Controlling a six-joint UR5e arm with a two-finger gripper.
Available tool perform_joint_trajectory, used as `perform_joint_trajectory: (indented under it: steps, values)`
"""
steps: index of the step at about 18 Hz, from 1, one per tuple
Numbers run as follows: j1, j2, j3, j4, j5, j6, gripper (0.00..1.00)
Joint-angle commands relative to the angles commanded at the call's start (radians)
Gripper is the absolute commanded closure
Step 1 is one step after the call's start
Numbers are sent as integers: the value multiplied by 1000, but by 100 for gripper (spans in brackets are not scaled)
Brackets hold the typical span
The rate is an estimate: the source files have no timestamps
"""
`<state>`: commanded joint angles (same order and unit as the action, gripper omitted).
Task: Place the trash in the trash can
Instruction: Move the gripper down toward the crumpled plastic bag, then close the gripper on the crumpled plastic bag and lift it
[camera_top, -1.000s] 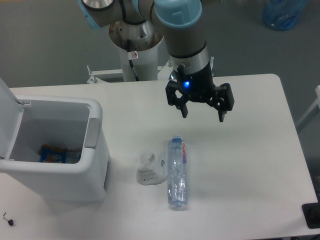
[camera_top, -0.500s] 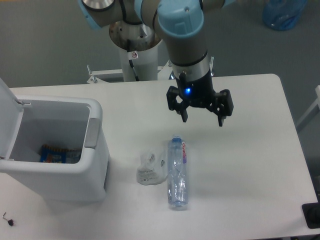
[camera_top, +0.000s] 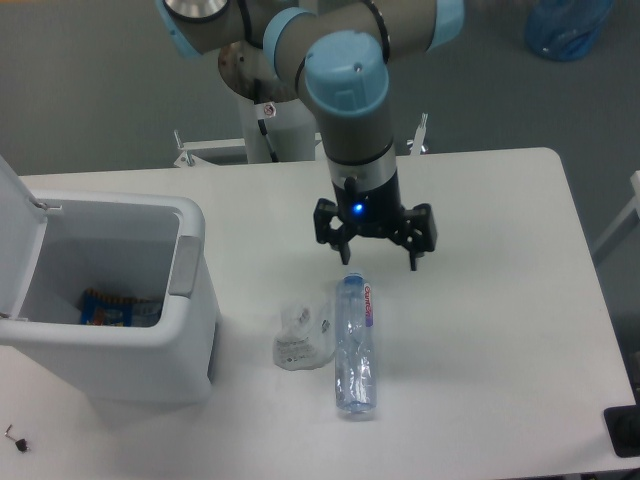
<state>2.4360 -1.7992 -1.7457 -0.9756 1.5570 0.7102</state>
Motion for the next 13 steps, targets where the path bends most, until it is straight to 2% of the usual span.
perform_joint_trajectory:
  steps: [6,9,13]
  values:
    - [-71,-97,-14,12,1,17,0]
    - [-93,-126,-15,15,1,9,0]
    - [-100,-154,-29,55,3,6,0]
